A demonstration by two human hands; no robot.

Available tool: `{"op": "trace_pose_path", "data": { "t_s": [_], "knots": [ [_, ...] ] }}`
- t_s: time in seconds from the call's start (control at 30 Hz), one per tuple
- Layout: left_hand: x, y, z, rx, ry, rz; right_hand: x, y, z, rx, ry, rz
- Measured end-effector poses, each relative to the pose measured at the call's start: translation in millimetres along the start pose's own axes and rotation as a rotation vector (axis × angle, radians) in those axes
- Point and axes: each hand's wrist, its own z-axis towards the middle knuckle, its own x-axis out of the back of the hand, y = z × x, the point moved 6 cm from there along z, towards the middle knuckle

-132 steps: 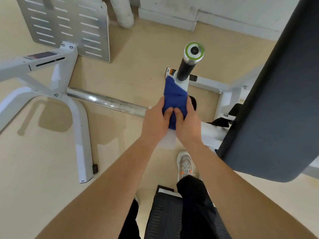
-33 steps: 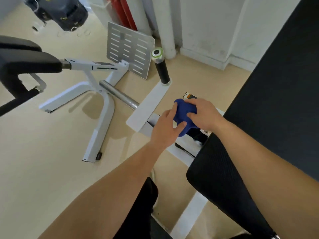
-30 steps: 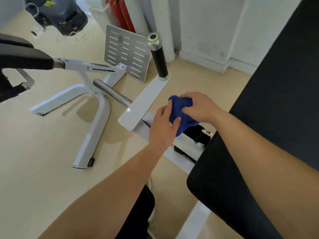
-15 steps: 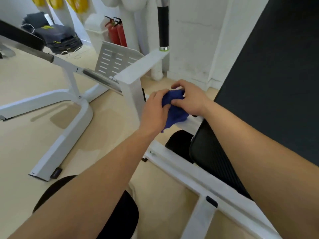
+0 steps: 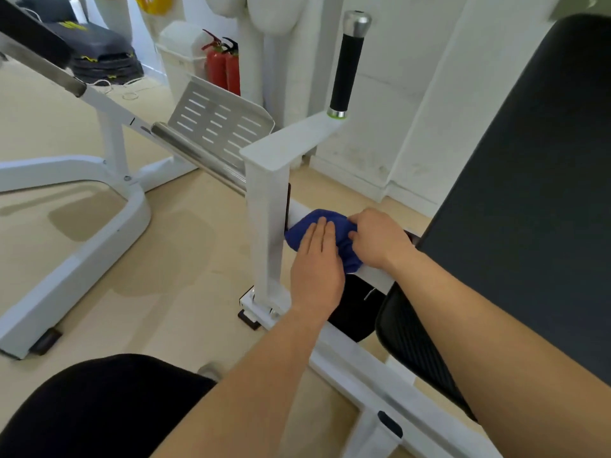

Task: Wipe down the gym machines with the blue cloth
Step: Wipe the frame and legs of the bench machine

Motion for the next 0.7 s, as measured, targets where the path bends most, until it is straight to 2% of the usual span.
{"op": "trace_pose_path", "data": {
  "t_s": [0.1,0.17,0.27,0.37,0.53,0.7],
  "knots": [
    [-16,-6,-10,0.032,0.06,-0.108,-10,-2,5,0.086,-0.134,0.087],
    [-20,-16,-5,-0.001,0.088,-0.084,-14,-1,8,0.089,-0.199,0.202],
    [-21,-28,19,-0.055,0.095,-0.063,-18,-1,33,0.068,-0.241,0.151],
    [-17,-33,37,-0.118,0.112,-0.006,-22,-3,60,0.045,-0.297,0.206],
    [-21,-19,26,0.011,0.105,-0.086,-23,6,47,0.019,-0.287,0.158],
    [-29,-17,-8,-0.014,0.058,-0.072,-17,3,11,0.116,-0.256,-0.011]
  ]
}}
